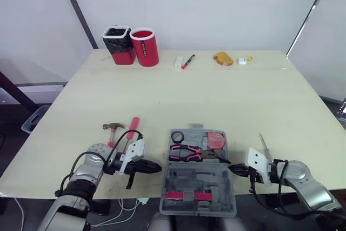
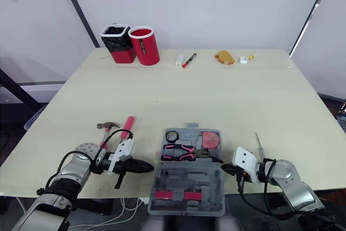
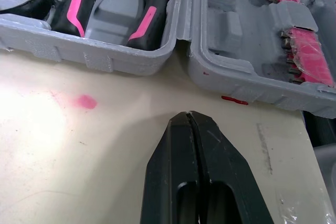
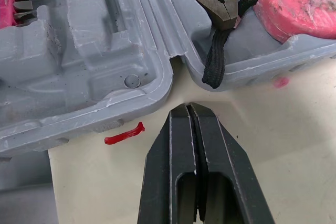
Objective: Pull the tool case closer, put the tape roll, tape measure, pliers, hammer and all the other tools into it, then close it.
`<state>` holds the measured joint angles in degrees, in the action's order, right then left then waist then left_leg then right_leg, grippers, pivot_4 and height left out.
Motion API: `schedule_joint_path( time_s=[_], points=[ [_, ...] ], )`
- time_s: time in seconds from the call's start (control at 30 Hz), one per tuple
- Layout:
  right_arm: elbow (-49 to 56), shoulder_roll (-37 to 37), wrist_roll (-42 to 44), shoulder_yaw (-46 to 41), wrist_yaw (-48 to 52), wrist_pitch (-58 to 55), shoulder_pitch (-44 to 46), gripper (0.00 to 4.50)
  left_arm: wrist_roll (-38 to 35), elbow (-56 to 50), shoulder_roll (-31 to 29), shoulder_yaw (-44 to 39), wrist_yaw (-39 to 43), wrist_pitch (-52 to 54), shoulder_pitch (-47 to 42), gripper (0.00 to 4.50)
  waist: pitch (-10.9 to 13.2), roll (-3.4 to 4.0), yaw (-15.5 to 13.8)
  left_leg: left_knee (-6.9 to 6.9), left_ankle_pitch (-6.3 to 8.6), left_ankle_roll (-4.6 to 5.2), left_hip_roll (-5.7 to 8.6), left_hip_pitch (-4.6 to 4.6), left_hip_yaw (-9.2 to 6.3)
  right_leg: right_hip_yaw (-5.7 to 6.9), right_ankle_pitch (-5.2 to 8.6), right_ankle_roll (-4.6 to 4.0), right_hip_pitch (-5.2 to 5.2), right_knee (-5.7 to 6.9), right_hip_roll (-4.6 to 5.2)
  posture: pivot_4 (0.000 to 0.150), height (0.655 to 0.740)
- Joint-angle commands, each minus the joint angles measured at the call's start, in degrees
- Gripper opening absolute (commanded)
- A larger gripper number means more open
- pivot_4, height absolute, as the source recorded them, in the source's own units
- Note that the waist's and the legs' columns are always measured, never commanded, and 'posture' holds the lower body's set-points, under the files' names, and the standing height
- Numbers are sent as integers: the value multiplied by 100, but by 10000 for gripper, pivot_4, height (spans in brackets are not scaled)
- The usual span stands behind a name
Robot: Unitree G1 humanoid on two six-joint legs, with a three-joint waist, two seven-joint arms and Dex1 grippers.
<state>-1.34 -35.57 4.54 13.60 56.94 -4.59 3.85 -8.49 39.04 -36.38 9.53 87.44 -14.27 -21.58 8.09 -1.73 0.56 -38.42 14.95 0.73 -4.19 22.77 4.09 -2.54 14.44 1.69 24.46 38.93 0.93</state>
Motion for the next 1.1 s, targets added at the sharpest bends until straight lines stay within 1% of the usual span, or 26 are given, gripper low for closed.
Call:
schedule_joint_path(
  time_s=[0.03, 0.57, 1.1],
  points=[
    [-25, 59, -13, 37, 8, 74, 88, 0, 87, 54, 74, 35, -83, -28, 19, 386, 0, 1, 0, 0, 0, 0, 0, 0, 0, 0, 0, 0, 0, 0, 0, 1500, 7400],
    [-146, 191, -41, 94, 47, 120, 213, 0, 116, -320, 440, 147, -216, 182, 0, 386, -2, 2, 3, -3, 0, 0, 0, -1, -1, -1, -2, 2, -4, -1, 0, 1500, 7400],
    [-107, 228, 68, 61, 92, 45, 227, 0, 61, -522, 559, 104, -277, 368, -94, 386, -1, 2, 2, -2, 0, 0, 0, -1, -1, -1, -2, 3, -4, -3, -1, 1500, 7400]
  ],
)
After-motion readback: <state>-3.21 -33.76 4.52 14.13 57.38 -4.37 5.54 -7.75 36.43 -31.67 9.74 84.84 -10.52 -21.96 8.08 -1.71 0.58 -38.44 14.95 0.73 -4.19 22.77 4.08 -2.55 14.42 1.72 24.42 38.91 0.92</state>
